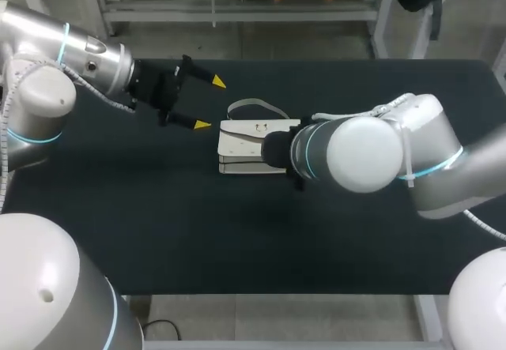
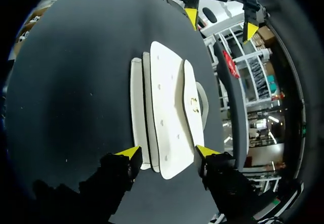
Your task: Pick up the bag, open it, inspect its contents, close it, and place it on the opposite side
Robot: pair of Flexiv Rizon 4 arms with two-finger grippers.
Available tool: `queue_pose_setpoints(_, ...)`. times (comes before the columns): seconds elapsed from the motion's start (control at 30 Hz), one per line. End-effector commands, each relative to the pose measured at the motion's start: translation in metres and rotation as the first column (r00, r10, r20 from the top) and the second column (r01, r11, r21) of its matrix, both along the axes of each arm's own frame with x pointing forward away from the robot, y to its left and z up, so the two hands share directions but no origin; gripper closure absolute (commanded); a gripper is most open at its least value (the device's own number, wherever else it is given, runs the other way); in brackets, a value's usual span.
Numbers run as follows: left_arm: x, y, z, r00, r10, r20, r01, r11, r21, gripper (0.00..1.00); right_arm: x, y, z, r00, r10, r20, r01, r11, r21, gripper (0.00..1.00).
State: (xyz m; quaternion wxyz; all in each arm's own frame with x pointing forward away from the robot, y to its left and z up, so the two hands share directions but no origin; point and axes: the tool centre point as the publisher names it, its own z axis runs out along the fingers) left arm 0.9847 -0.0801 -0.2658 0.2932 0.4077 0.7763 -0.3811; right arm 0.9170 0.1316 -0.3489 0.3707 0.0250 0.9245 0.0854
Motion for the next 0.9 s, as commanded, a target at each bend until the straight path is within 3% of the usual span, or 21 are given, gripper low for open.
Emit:
queue_pose_setpoints(0.03,0.009,-0.009,-0.004,1.0,-0.026,-0.003,0.026,1.0,-0.002,0.0,0.006,0.004,-0.014,0.998,-0.011,0.061,0.011,1.0,-0.001,0.53)
queue_pose_setpoints(0.37,0.011,-0.024,-0.007,0.997,-0.079,-0.003,0.079,0.997,0.007,0.0,0.011,0.001,-0.023,0.999,-0.007,0.05,0.008,1.0,-0.008,0.6)
queue_pose_setpoints(0.63,0.012,-0.028,-0.01,0.996,-0.09,-0.01,0.09,0.996,0.016,0.0,0.011,0.0,-0.024,0.999,-0.005,0.054,0.005,1.0,-0.011,0.73)
queue_pose_setpoints(0.9,0.01,-0.031,-0.012,0.994,-0.106,-0.011,0.107,0.994,0.026,0.0,0.01,0.001,-0.027,0.999,-0.002,0.054,0.003,1.0,-0.019,0.94)
